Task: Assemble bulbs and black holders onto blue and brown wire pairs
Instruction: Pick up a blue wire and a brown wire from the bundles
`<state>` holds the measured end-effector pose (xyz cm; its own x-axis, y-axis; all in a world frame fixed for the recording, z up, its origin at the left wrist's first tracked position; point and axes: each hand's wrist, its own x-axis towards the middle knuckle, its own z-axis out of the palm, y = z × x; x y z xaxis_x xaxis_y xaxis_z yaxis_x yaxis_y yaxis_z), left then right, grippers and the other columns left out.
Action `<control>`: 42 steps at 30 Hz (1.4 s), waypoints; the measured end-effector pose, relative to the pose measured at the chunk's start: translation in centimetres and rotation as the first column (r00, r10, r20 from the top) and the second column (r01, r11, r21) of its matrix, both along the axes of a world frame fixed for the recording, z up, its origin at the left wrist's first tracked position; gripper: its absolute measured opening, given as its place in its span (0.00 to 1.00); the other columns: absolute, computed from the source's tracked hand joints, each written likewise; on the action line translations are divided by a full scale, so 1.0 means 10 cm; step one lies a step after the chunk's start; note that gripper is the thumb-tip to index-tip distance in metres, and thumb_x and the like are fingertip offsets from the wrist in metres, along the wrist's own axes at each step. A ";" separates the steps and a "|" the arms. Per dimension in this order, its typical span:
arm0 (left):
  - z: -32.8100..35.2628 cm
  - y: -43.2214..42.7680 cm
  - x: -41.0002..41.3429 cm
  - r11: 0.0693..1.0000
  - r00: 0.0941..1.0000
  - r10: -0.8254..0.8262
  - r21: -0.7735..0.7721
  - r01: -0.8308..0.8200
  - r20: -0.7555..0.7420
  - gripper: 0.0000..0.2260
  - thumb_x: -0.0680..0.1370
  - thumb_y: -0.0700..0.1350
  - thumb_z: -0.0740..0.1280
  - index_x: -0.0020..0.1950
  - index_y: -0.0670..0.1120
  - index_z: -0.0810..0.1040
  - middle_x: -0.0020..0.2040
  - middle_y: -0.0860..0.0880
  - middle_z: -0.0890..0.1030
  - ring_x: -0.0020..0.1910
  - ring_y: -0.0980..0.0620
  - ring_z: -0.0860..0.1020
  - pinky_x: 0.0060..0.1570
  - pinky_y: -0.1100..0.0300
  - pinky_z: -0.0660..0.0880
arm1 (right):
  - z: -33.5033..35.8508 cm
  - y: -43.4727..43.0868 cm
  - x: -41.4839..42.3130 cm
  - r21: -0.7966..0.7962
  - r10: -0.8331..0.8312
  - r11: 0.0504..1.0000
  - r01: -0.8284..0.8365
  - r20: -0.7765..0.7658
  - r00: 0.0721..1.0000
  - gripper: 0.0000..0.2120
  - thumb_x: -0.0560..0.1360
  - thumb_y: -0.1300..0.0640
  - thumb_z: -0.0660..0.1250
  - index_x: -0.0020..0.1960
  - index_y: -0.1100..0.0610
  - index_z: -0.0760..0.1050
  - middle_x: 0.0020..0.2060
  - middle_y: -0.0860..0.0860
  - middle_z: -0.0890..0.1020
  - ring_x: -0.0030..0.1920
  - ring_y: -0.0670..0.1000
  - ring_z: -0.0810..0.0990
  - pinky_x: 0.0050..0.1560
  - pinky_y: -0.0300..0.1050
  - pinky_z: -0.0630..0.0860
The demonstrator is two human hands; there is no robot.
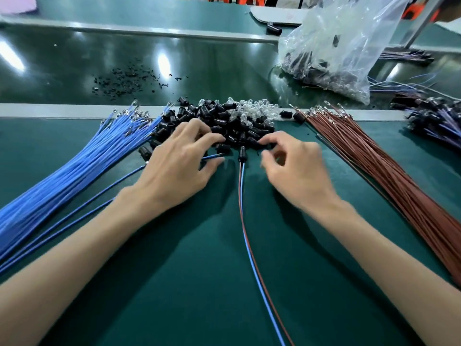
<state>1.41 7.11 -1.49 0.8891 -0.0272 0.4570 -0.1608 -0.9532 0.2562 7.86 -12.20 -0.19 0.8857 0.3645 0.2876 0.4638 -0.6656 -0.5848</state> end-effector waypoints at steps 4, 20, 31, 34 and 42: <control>-0.02 -0.09 0.12 0.999 0.999 0.031 0.011 -0.031 -0.016 0.13 0.77 0.50 0.67 0.58 0.45 0.80 0.54 0.46 0.76 0.56 0.46 0.71 0.44 0.47 0.77 | -0.03 -0.33 0.26 -0.337 -0.221 0.883 0.328 0.319 0.922 0.12 0.77 0.57 0.65 0.59 0.59 0.77 0.55 0.58 0.78 0.54 0.58 0.76 0.41 0.44 0.67; -0.08 -0.09 0.14 0.989 0.986 -0.076 -0.116 0.093 0.149 0.10 0.77 0.42 0.68 0.55 0.39 0.78 0.48 0.44 0.78 0.48 0.46 0.73 0.51 0.61 0.70 | 0.07 -0.48 0.39 -0.446 -0.350 0.826 0.345 0.073 0.934 0.11 0.82 0.56 0.57 0.58 0.62 0.70 0.53 0.61 0.78 0.52 0.60 0.74 0.47 0.51 0.67; 0.05 0.19 0.07 0.241 0.783 -0.622 -0.954 0.177 -0.012 0.06 0.72 0.45 0.69 0.47 0.46 0.82 0.57 0.42 0.82 0.55 0.46 0.80 0.60 0.56 0.74 | 0.53 0.63 0.36 0.751 0.327 0.652 0.104 -0.402 0.855 0.04 0.80 0.65 0.62 0.49 0.59 0.74 0.34 0.51 0.81 0.29 0.41 0.74 0.33 0.33 0.74; 0.06 0.23 0.06 0.253 0.688 -0.721 -0.956 0.151 -0.082 0.09 0.72 0.48 0.71 0.49 0.45 0.83 0.53 0.44 0.83 0.53 0.48 0.81 0.57 0.59 0.74 | 0.42 0.64 0.45 0.879 0.347 0.382 0.284 -0.421 0.838 0.05 0.79 0.66 0.62 0.46 0.61 0.74 0.35 0.53 0.81 0.28 0.42 0.75 0.33 0.33 0.75; 0.02 0.18 0.10 0.234 0.817 -0.577 -0.962 0.142 -0.020 0.08 0.73 0.38 0.68 0.46 0.46 0.85 0.46 0.48 0.85 0.50 0.51 0.82 0.54 0.61 0.76 | 0.21 0.41 0.48 0.823 0.317 0.471 0.319 -0.495 0.809 0.04 0.80 0.60 0.62 0.50 0.60 0.74 0.40 0.53 0.80 0.31 0.43 0.76 0.29 0.34 0.70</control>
